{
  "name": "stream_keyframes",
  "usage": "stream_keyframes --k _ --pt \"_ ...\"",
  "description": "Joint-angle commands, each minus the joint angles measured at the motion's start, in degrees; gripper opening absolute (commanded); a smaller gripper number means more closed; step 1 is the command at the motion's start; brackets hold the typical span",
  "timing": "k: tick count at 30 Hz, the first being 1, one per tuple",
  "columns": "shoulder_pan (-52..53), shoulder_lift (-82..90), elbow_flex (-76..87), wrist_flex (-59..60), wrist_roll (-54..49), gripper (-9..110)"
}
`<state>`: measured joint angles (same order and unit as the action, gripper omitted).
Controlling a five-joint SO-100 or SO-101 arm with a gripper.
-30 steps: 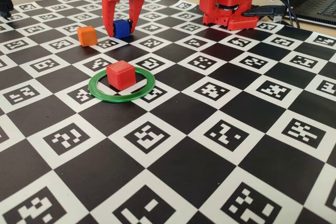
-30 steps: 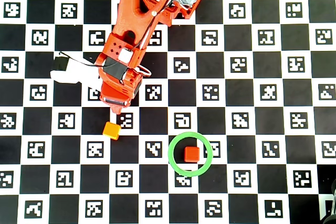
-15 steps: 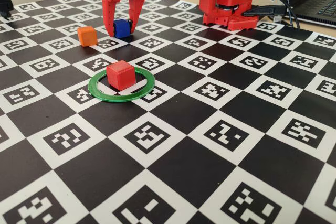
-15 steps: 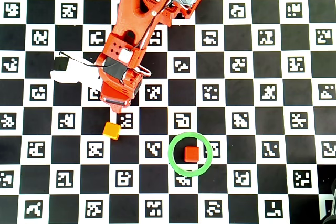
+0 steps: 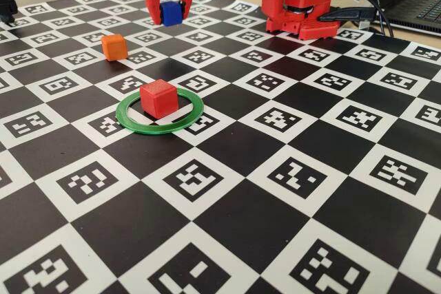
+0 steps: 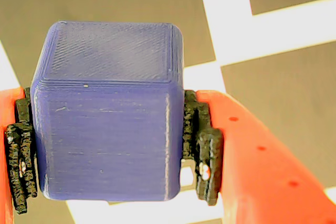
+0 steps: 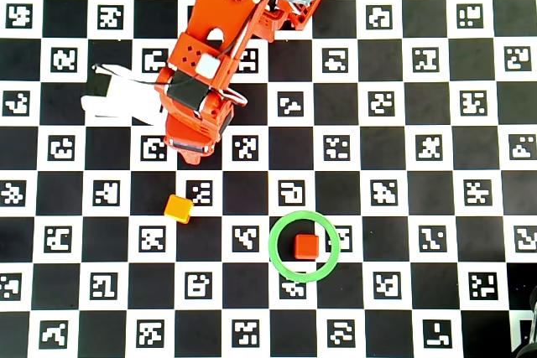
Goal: Grab the red cube then put it in the green circle then put the blue cube on top and finally the orange cube on top
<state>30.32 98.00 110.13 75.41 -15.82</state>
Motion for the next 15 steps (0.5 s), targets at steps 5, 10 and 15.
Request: stream_keyframes --k 5,10,15 --pt "-3.52 7.12 -10.99 9.58 2.29 8" --pt "-9.05 8.88 -14.5 13.97 4.48 8" --pt "-15.82 8.09 -21.71 17.75 6.94 8"
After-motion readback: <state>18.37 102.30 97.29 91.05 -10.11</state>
